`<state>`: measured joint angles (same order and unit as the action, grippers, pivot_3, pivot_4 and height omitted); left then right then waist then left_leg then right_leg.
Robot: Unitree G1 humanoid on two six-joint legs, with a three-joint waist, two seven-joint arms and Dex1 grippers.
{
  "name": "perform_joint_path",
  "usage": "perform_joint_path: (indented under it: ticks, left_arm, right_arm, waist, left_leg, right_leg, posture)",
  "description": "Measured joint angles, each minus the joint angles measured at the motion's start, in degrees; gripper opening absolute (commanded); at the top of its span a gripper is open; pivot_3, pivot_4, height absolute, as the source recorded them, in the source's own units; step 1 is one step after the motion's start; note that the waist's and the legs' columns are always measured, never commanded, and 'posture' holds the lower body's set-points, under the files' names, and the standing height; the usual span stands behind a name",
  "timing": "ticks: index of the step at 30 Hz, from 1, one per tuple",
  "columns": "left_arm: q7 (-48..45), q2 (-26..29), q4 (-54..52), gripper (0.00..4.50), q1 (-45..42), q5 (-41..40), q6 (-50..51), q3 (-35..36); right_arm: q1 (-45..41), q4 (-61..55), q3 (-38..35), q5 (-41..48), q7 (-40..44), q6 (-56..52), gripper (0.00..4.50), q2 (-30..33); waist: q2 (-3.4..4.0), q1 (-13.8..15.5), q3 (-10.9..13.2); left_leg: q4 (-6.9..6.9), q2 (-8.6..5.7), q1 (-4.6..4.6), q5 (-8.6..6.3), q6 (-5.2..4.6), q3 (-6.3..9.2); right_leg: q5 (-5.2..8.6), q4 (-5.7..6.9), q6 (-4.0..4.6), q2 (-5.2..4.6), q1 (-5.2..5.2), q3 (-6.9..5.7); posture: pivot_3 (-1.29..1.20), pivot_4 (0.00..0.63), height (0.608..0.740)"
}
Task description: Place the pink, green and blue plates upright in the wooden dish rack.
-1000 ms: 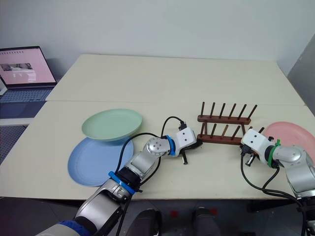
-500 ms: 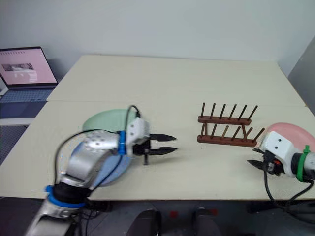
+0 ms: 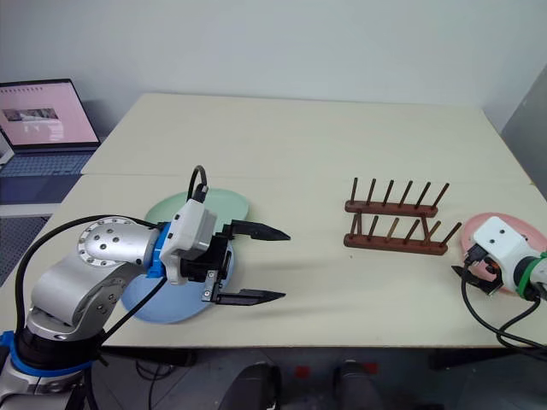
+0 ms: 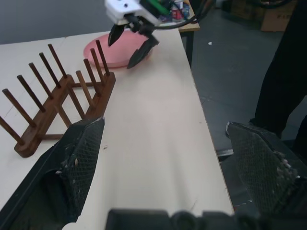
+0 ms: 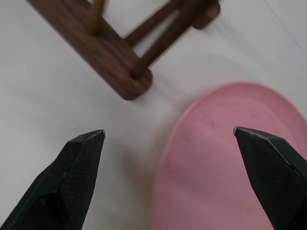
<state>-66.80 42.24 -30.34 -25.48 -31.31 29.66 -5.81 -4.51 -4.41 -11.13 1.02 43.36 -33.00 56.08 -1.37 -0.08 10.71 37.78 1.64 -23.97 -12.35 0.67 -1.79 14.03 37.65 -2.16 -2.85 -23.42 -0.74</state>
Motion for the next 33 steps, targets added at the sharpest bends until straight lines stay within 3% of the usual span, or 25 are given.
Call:
perform_joint_path:
  ticks: [5,8,19,28,33]
  left_arm:
    - [0.66,-1.31,0.02,4.46,-1.05,0.36,-0.33,-2.14]
    - [1.1,-1.61,0.04,4.5,-1.57,0.83,-0.84,-2.79]
    - [0.9,-3.03,1.6,4.5,-2.37,0.85,-1.65,-3.47]
    - [1.05,-2.91,2.95,4.5,-2.27,1.03,-2.58,-3.34]
    - [1.21,-2.62,3.3,4.5,-1.95,0.33,-2.53,-1.52]
  right_arm:
    - [-3.83,6.57,2.86,-1.87,-3.35,-1.04,4.5,-2.03]
    - [-4.76,8.3,2.93,-1.99,-4.44,-1.37,3.97,-2.43]
    - [-4.3,8.83,1.49,-1.4,-6.59,-3.7,0.14,-5.34]
    - [-1.63,1.58,-5.55,0.06,-7.83,-1.98,0.03,-4.73]
    - [-9.2,-10.18,-13.71,8.78,-5.12,-1.03,0.03,-4.66]
  waist:
    - [0.0,0.01,0.0]
    - [0.0,0.01,0.0]
    - [0.0,0.06,0.0]
    - [0.1,-0.06,-0.02]
    - [0.11,-0.28,-0.01]
  left_leg:
    - [0.0,0.0,0.0,-0.03,-0.05,0.0]
    - [0.06,0.02,0.03,-0.03,-0.05,0.0]
    - [0.09,0.03,0.06,-0.03,-0.05,0.0]
    - [0.06,0.03,0.06,-0.03,-0.05,-0.06]
    - [0.04,0.15,0.06,-0.03,-0.05,0.03]
  right_leg:
    - [0.01,-0.01,0.0,0.11,0.0,0.01]
    - [0.0,-0.01,-0.01,0.13,0.05,0.02]
    - [-0.02,0.0,-0.03,0.13,0.1,0.05]
    - [-0.02,0.03,-0.04,0.16,0.01,0.11]
    - [-0.02,0.03,-0.03,0.39,-0.01,0.06]
  posture:
    - [0.0,0.15,0.733]
    - [0.0,0.15,0.733]
    - [0.0,0.15,0.733]
    - [0.0,0.15,0.733]
    - [0.0,0.15,0.733]
